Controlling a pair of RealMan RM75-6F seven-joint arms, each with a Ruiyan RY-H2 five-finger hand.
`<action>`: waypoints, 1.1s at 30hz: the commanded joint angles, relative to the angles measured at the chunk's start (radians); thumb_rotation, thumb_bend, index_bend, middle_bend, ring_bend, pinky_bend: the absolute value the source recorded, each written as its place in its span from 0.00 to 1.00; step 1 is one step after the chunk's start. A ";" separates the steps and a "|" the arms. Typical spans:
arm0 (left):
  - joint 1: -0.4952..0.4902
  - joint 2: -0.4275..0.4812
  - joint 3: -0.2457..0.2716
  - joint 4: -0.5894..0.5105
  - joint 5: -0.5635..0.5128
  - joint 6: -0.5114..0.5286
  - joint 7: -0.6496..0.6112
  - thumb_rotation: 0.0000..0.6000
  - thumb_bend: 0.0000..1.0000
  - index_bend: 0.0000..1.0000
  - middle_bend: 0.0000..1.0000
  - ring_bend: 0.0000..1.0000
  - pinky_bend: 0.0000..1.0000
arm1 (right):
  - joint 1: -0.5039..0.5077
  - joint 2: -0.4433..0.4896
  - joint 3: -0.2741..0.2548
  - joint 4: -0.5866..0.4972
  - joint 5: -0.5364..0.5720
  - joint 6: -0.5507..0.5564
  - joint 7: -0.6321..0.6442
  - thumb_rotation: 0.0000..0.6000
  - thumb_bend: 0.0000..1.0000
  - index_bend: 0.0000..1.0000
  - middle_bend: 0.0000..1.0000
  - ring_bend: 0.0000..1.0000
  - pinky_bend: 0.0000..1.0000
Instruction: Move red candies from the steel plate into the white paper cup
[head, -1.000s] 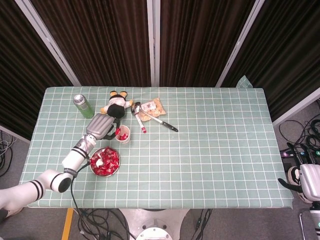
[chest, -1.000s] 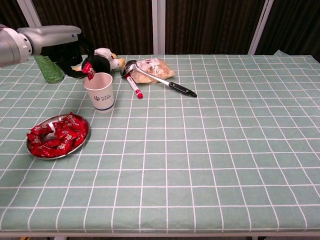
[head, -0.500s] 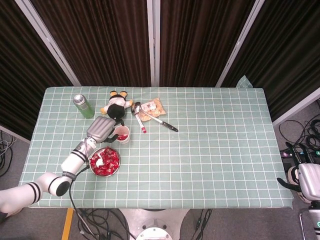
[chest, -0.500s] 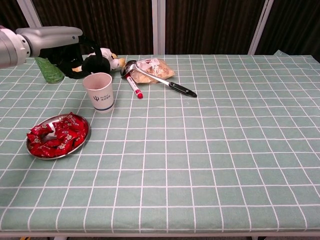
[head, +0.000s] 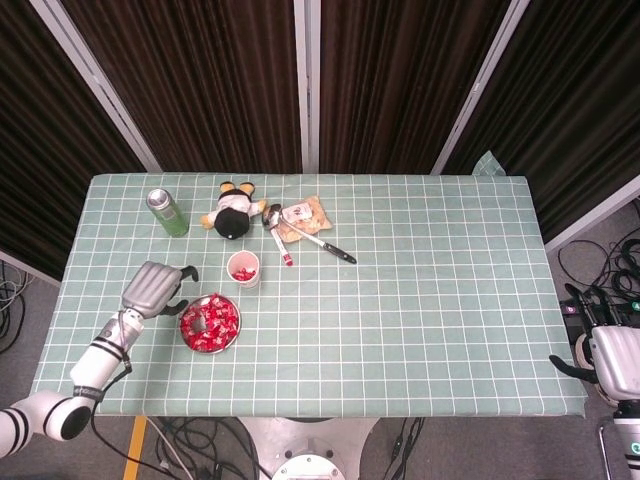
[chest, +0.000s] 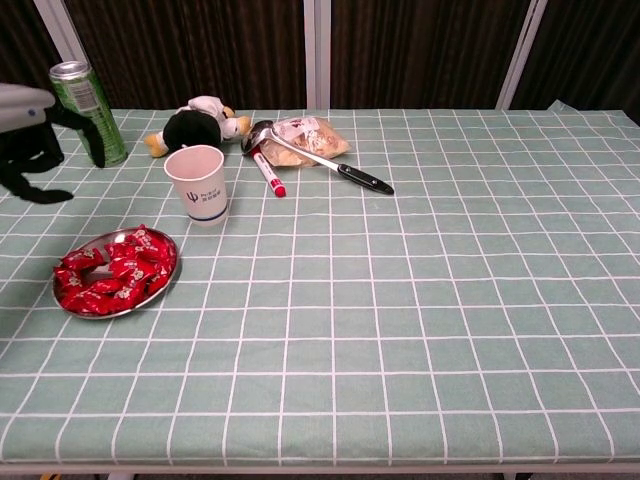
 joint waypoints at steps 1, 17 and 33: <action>0.013 -0.006 0.026 -0.001 0.004 -0.014 0.025 1.00 0.29 0.47 0.97 0.93 1.00 | 0.002 0.000 -0.001 -0.002 -0.006 0.001 -0.002 1.00 0.02 0.06 0.27 0.05 0.26; 0.006 -0.052 0.031 0.010 -0.168 -0.121 0.208 1.00 0.25 0.48 0.97 0.93 1.00 | -0.001 0.002 -0.003 -0.011 -0.001 0.004 -0.013 1.00 0.02 0.06 0.27 0.05 0.26; -0.044 -0.059 0.024 0.003 -0.265 -0.175 0.296 1.00 0.27 0.48 0.97 0.93 1.00 | -0.006 0.006 -0.003 -0.021 0.005 0.008 -0.022 1.00 0.02 0.06 0.27 0.05 0.26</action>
